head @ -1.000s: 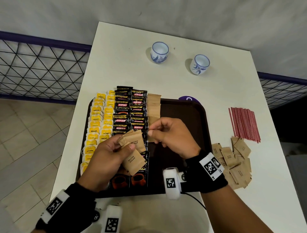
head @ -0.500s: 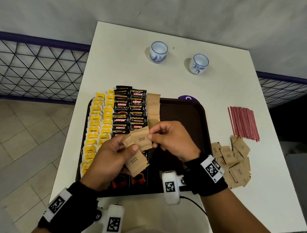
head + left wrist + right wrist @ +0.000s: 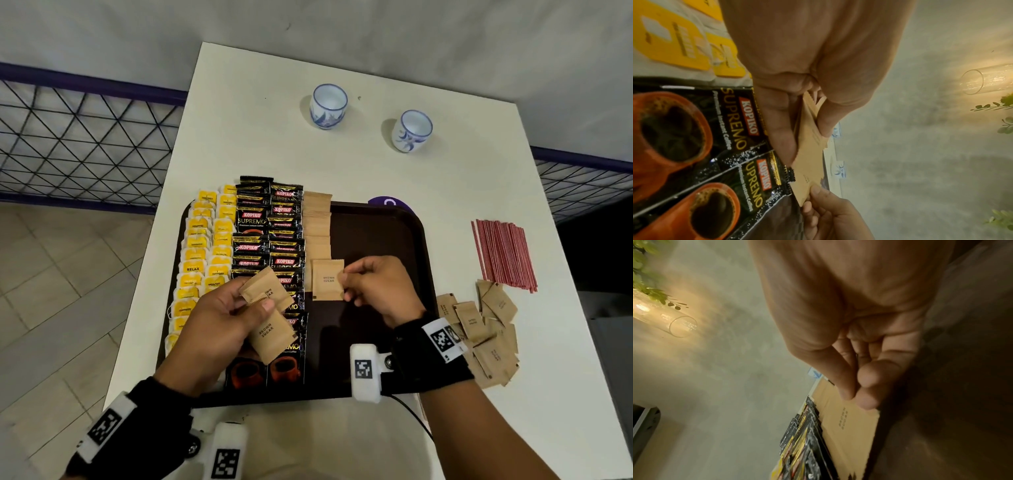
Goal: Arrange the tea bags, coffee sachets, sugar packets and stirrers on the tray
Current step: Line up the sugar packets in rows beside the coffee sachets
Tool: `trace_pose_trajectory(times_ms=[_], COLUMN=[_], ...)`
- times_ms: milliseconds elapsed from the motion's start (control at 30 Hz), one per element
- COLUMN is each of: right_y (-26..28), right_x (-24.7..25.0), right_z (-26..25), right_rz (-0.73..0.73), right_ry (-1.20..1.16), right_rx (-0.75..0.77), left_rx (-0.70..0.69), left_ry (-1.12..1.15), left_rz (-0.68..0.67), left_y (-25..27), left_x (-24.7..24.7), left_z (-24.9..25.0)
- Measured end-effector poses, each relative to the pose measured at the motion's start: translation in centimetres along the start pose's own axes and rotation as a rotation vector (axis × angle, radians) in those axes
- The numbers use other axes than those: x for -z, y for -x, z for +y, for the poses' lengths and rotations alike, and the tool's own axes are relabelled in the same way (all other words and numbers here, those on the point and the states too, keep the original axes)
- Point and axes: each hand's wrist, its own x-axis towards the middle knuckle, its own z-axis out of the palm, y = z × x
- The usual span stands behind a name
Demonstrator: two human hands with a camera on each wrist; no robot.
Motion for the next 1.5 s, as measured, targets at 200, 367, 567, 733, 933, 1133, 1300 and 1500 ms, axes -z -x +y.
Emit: trace_pose_trajectory(times_ms=[200,367,567,733,933,1133,1300,1500], right_y=[-0.4,-0.7,-0.6,-0.3,0.3,2.1,3.5,3.7], right_x=[-1.3,-1.8,-2.0,-2.3,-1.9,-1.8,-2.5,-2.5], right_z=[0.0,0.1,0.0,-0.3,-0.5,-2.0,-2.9,-2.4], right_rz=[-0.008,0.014,0.051,0.06,0.081,-0.067,-0.304,-0.317], right_ry=[0.043,0.121,0.175,0.152,0.166,0.132,0.046,0.027], right_rx=[-0.008,-0.009,-0.028,-0.029,-0.01,0.219,0.215,0.172], left_rx=[0.017,0.02,0.035,0.03,0.01,0.009,0.007,-0.018], left_ry=[0.004,-0.001,-0.007,-0.014,-0.015,-0.074,-0.172,-0.254], left_rz=[0.006,0.001,-0.004,-0.007,-0.02,-0.074,-0.134,-0.188], left_y=[0.1,0.2,0.2,0.2,0.1,-0.2,-0.2,-0.1], left_x=[0.2,0.3,0.2,0.1,-0.1,-0.4,-0.9,-0.9], left_z=[0.0,-0.1,-0.1,0.0,0.2,0.0,0.0,-0.2])
